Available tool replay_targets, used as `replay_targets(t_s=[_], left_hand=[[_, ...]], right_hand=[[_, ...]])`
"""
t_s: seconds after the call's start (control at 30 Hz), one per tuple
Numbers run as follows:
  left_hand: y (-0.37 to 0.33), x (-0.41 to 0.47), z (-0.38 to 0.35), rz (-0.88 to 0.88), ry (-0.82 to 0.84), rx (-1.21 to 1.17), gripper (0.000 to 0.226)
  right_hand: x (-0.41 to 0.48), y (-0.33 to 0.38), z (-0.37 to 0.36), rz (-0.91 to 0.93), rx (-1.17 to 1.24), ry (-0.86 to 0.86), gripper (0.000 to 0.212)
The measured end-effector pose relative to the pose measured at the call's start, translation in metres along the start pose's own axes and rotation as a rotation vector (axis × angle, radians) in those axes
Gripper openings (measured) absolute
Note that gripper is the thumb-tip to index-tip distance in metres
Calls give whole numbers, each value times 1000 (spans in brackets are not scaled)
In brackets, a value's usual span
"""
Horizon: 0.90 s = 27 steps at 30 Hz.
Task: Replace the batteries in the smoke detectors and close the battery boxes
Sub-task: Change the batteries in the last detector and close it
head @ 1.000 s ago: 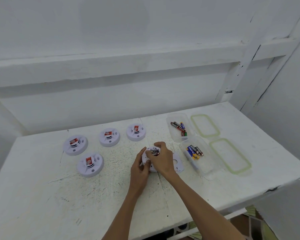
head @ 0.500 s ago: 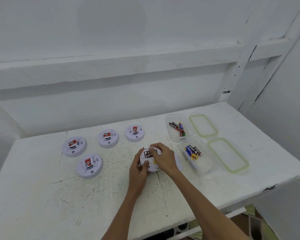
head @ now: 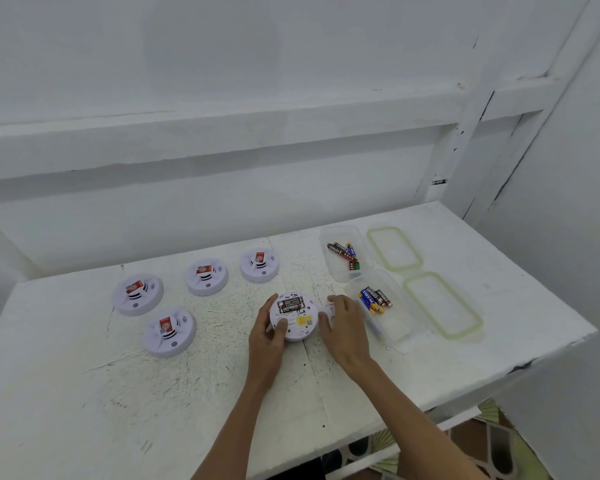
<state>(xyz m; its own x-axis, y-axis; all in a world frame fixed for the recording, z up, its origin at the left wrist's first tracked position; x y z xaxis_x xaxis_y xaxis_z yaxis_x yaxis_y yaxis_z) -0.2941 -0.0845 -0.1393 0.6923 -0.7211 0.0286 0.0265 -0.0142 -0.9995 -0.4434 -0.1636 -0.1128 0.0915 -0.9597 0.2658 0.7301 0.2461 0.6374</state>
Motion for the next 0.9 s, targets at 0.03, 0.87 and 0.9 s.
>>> replay_targets(t_s=[0.03, 0.87, 0.9], left_hand=[[1, 1, 0, 6, -2, -4, 47], [-7, -2, -2, 189, -65, -249, 40], [-7, -3, -1, 193, -63, -262, 39]], right_hand=[[-3, -1, -1, 13, -52, 25, 49], [-14, 31, 6, -89, 237, -80, 67], [-16, 35, 6, -47, 252, -58, 67]])
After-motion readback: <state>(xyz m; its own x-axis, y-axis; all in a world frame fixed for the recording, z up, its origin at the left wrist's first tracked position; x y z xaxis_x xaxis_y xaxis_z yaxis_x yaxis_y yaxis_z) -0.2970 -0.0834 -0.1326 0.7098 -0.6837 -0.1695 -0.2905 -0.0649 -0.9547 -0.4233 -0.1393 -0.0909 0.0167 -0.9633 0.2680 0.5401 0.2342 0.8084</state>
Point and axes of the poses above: each hand's wrist, its own x-axis towards the middle knuckle, its own z-axis out of the back of the hand, y = z × x, the point moved 1 cm from there along x, towards the middle knuckle, and after that the axes turned 12 degrees about -y, right-handed, at the moved point
